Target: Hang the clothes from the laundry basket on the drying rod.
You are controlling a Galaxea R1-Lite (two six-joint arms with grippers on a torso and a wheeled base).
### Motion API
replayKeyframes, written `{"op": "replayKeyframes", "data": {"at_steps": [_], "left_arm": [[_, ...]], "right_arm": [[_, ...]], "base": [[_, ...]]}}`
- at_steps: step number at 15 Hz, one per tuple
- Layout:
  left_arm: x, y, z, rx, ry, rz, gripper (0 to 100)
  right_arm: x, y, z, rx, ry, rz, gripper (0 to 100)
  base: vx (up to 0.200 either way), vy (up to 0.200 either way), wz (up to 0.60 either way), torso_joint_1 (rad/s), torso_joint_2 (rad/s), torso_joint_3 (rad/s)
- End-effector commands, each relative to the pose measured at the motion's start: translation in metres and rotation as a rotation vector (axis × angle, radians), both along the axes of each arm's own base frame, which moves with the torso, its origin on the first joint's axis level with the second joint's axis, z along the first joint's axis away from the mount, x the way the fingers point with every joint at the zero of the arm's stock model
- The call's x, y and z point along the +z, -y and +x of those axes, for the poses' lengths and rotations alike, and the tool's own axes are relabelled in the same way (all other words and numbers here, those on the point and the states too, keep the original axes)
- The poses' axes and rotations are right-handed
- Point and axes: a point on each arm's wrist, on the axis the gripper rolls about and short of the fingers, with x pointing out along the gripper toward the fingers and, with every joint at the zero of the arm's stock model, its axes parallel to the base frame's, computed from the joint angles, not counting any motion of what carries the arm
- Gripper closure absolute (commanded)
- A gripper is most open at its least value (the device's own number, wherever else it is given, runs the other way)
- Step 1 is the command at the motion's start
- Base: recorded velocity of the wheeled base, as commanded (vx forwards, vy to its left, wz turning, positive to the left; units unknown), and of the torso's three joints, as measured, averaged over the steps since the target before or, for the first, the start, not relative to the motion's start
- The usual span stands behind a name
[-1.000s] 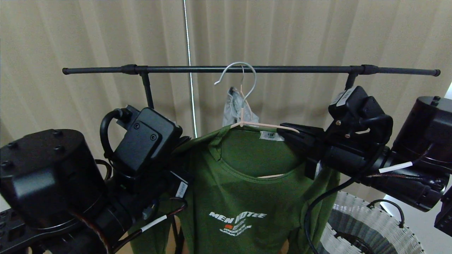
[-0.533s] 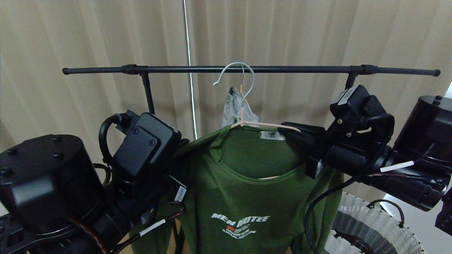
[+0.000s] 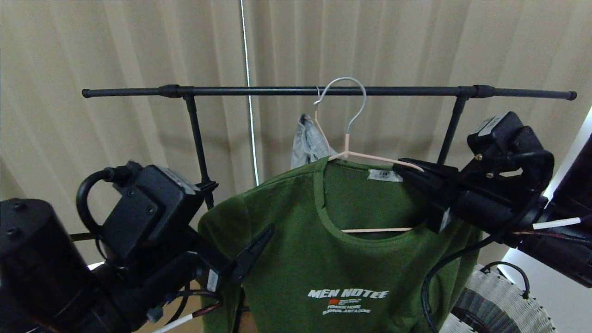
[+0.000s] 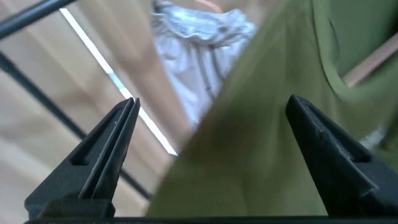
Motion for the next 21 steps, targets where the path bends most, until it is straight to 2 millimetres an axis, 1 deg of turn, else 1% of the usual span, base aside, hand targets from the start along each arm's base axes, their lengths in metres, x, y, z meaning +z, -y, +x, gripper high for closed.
{"op": "replayKeyframes", "data": {"at_steps": [1,2,3,5,9,13,14,19,20,21], "left_arm": [[0.000,-0.026,-0.010,0.027,0.012,-0.022,0],[-0.001,-0.029,-0.010,0.038,0.009,-0.021,0],[-0.012,-0.044,-0.009,0.082,-0.017,0.003,0],[-0.028,-0.054,-0.009,0.109,-0.067,0.041,0],[-0.030,-0.050,-0.005,0.077,-0.082,0.044,0],[-0.033,-0.047,0.001,0.081,-0.101,0.054,0],[-0.032,-0.046,0.002,0.082,-0.101,0.054,100],[-0.038,-0.049,0.008,0.114,-0.123,0.070,100],[-0.047,-0.062,0.011,0.183,-0.158,0.083,100],[-0.051,-0.073,0.011,0.238,-0.180,0.077,100]], "right_arm": [[0.012,0.016,-0.007,-0.043,0.043,0.024,100],[0.013,0.018,-0.008,-0.047,0.047,0.028,100],[0.016,0.022,-0.008,-0.063,0.057,0.033,100],[0.021,0.024,-0.011,-0.060,0.075,0.043,100],[0.027,0.021,-0.012,-0.039,0.099,0.060,100],[0.032,0.020,-0.019,-0.003,0.117,0.071,100],[0.032,0.021,-0.020,-0.003,0.119,0.072,100],[0.032,0.023,-0.023,-0.006,0.120,0.072,100],[0.031,0.024,-0.023,-0.021,0.114,0.067,100],[0.030,0.028,-0.021,-0.044,0.111,0.064,100]], "base": [[0.000,0.000,0.00,0.000,0.00,0.000],[0.000,0.000,0.00,0.000,0.00,0.000],[0.000,0.000,0.00,0.000,0.00,0.000],[0.000,0.000,0.00,0.000,0.00,0.000],[0.000,0.000,0.00,0.000,0.00,0.000],[0.000,0.000,0.00,0.000,0.00,0.000],[0.000,0.000,0.00,0.000,0.00,0.000],[0.000,0.000,0.00,0.000,0.00,0.000],[0.000,0.000,0.00,0.000,0.00,0.000],[0.000,0.000,0.00,0.000,0.00,0.000]]}}
